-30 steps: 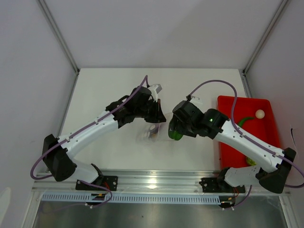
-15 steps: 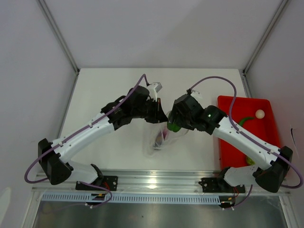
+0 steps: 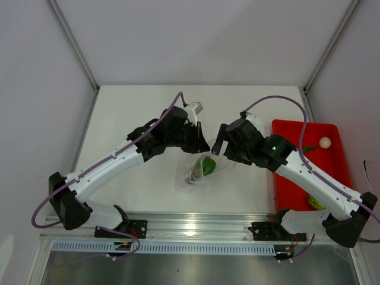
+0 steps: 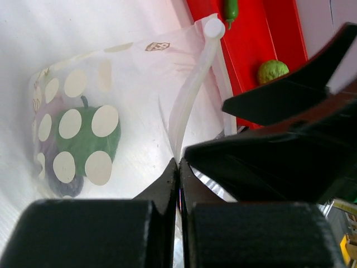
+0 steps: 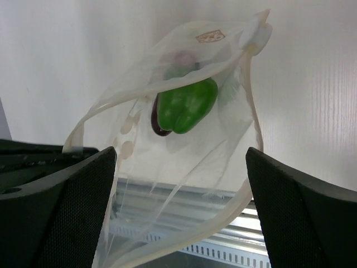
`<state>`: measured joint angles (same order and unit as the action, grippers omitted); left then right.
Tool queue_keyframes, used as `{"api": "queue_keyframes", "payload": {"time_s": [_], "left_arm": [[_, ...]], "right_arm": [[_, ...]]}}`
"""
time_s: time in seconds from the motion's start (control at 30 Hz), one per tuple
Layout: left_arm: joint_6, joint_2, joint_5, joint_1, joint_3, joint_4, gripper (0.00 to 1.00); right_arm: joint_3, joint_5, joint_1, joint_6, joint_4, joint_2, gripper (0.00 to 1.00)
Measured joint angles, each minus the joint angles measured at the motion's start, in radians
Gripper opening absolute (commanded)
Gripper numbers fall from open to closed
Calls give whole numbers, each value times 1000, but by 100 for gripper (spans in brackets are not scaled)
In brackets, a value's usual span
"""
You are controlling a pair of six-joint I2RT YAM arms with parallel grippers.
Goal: Place the food in the zip-top bag and seal the zipper
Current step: Place the fake vegetable in the zipper food storage bag, then pick up the fake vegetable from the bin.
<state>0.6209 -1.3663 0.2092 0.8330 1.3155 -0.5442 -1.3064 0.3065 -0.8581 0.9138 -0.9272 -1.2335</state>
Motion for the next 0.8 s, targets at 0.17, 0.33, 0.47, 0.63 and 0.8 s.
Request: {"api": "queue_keyframes", "payload": {"time_s": [0.17,0.33,0.47,0.63,0.8], "left_arm": [[-1,-14,-1,0,3,1,1],[-4,-24,-2,0,3,2,1],[-4,-24,0,0,3,6,1],[-9,-25,4,0,3,10,1],[-16,-25,4,0,1,11,1]], "right_arm": [[-88,34,2,2,-84,40,97],[-237,109,148,-10,-188,89,95],[-253,95,514,-78,-231,147,95],[-172,-6,965,-196,-211,159,95],[-24,-15,1151,-220,-188,98,99]]}}
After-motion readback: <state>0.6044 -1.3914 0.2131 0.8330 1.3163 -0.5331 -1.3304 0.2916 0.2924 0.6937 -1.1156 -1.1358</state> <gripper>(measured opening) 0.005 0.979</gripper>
